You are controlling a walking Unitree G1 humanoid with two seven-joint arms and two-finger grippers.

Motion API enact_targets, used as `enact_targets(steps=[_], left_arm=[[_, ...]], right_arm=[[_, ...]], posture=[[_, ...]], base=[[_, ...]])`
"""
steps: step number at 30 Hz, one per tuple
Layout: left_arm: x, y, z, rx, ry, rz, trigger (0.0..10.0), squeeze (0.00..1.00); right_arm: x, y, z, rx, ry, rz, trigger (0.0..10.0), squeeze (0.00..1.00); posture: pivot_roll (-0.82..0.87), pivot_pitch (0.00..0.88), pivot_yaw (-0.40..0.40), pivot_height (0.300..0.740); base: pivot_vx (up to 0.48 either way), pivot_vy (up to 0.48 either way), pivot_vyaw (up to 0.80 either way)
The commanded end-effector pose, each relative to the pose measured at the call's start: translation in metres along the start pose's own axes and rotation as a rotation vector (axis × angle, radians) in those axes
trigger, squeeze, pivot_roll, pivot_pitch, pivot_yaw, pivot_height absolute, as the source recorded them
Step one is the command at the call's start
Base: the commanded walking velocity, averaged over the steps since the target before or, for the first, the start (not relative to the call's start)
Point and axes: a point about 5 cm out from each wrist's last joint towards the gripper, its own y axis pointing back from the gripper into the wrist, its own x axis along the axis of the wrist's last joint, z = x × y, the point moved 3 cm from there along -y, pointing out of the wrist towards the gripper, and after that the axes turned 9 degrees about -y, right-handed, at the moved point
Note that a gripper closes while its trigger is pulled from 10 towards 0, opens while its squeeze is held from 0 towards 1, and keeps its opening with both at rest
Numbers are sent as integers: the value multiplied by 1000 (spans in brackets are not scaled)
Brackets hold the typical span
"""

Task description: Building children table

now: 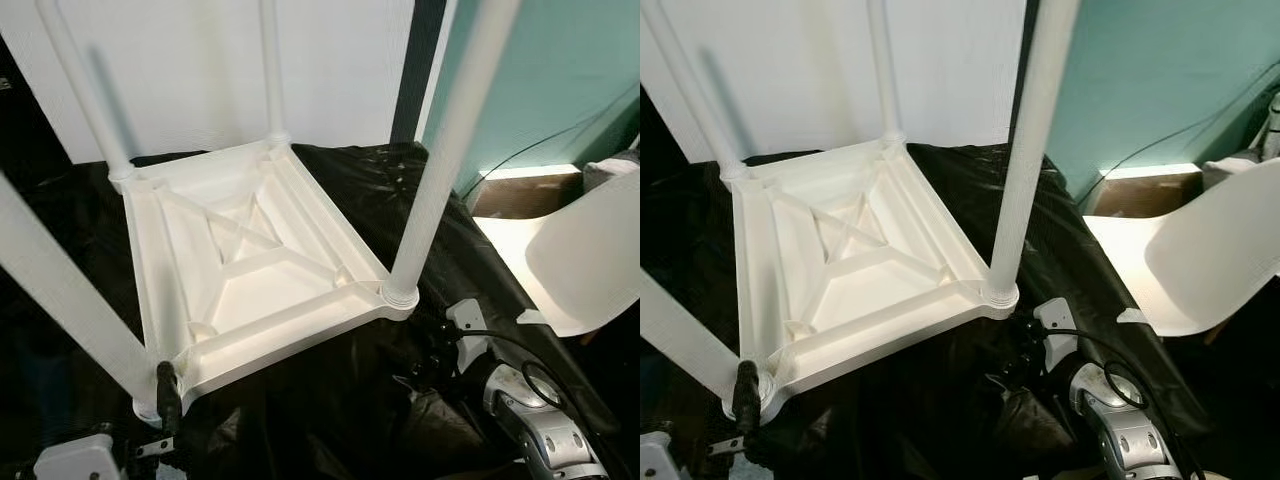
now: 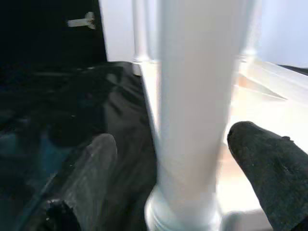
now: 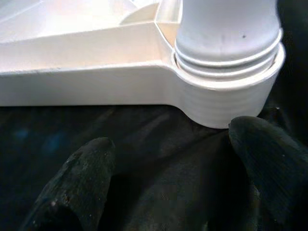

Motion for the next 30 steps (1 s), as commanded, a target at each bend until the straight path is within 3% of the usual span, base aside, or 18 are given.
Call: enact_targets(steps=[1,5,7,21,22,23,24,27,29,30], left_arm=[[-6,-6,-5,147,60,-33,10000,498],[-8,-22,3,123,72,-14,10000,494],[-9,-40,9,120,80,0,10000,494],[-3,-73,28,102,120,32,9686,482],[-3,-76,28,101,124,34,5725,475],[-3,-78,29,99,127,36,5725,475],[-2,-80,30,89,126,36,2314,467],[-2,-81,31,82,125,35,2314,467],[-2,-82,33,65,125,32,2824,412],[-3,-82,37,42,126,24,10000,204]], right_arm=[[0,-4,1,2,30,-4,10000,0],[1,-8,0,7,37,6,10000,0],[4,-12,0,10,50,18,10000,0],[17,-22,-11,55,146,40,10000,0],[19,-24,-11,56,154,43,10000,0],[20,-24,-11,56,160,46,10000,0],[22,-25,-12,59,165,49,10000,0],[23,-26,-12,60,167,51,10000,0],[24,-26,-13,64,173,53,10000,0],[24,-27,-15,68,180,55,10000,0]], posture=[[253,0,-23,740],[243,0,-20,740],[234,0,-17,740],[221,0,-15,740],[209,0,-15,740],[209,0,-15,740],[209,0,-15,740],[209,0,-15,740],[205,0,-10,740],[204,0,-7,740]], base=[[0,0,0],[0,0,0],[0,0,0],[0,0,0],[0,0,0],[0,0,0],[0,0,0],[0,0,0],[0,0,0],[0,0,0]])
